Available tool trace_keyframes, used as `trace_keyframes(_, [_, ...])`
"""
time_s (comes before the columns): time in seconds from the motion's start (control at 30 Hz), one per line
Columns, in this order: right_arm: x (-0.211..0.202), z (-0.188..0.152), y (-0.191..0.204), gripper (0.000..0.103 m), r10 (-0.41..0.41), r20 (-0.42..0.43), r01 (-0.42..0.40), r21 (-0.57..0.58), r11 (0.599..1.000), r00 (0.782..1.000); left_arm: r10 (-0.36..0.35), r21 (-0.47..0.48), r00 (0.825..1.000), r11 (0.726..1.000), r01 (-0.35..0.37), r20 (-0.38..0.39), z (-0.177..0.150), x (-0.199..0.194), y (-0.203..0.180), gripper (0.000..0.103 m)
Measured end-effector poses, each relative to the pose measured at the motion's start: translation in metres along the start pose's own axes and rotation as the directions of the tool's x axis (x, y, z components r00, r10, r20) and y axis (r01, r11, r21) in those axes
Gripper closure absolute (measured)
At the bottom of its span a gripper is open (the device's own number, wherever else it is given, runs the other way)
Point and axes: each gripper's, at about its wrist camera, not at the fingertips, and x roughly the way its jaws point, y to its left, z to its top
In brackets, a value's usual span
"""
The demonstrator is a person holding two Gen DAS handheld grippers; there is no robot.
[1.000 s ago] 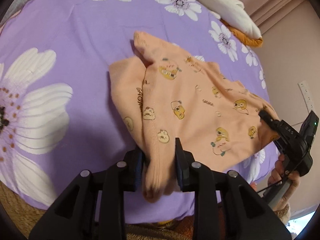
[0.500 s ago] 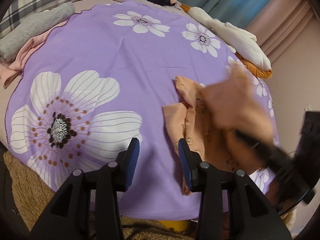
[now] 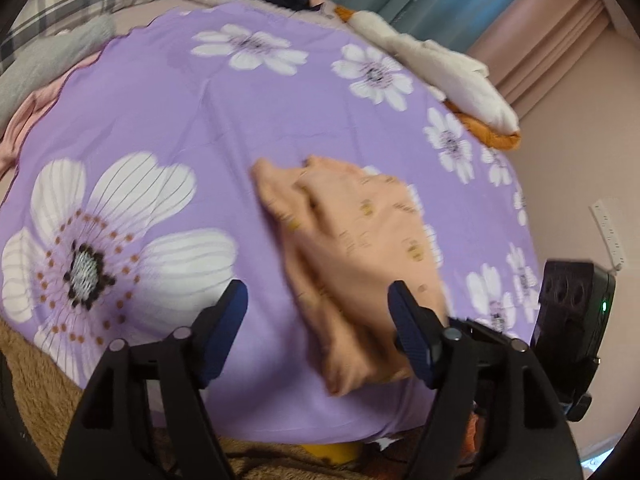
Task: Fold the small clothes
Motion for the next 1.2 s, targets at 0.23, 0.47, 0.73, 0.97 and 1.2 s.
trace_keyframes(0.23, [-0.028,-0.005,-0.018,0.035,-0.2,0.081,0.194,0.073,0.978,0.976,0.014,0.075,0.998,0.997,-0.01,-0.059,0.013,0.034,-0.026,0.021])
trace_keyframes(0.47, [-0.014,-0.009,-0.043,0.035,-0.244,0.035,0.236,0.159,0.959,0.969,0.099,0.082,0.972,0.993,-0.083,-0.212,-0.016,0.086,-0.006,0.021])
trace_keyframes(0.73, [-0.007,-0.009,-0.057,0.035,-0.212,0.02,0.205,0.178,0.962,0.977,0.061,0.071,0.983,0.996,-0.049,-0.176,-0.015,0.084,0.001,0.018])
trace_keyframes(0.97, [0.006,-0.006,-0.065,0.035,-0.159,0.029,0.151,0.184,0.971,0.987,-0.031,0.075,0.986,0.996,0.044,-0.166,-0.011,0.097,-0.009,0.039])
trace_keyframes(1.2, [0.001,0.0,-0.057,0.073,-0.139,0.066,0.127,0.153,0.98,0.988,-0.119,0.022,0.982,0.992,0.124,-0.144,-0.007,0.097,-0.019,0.072])
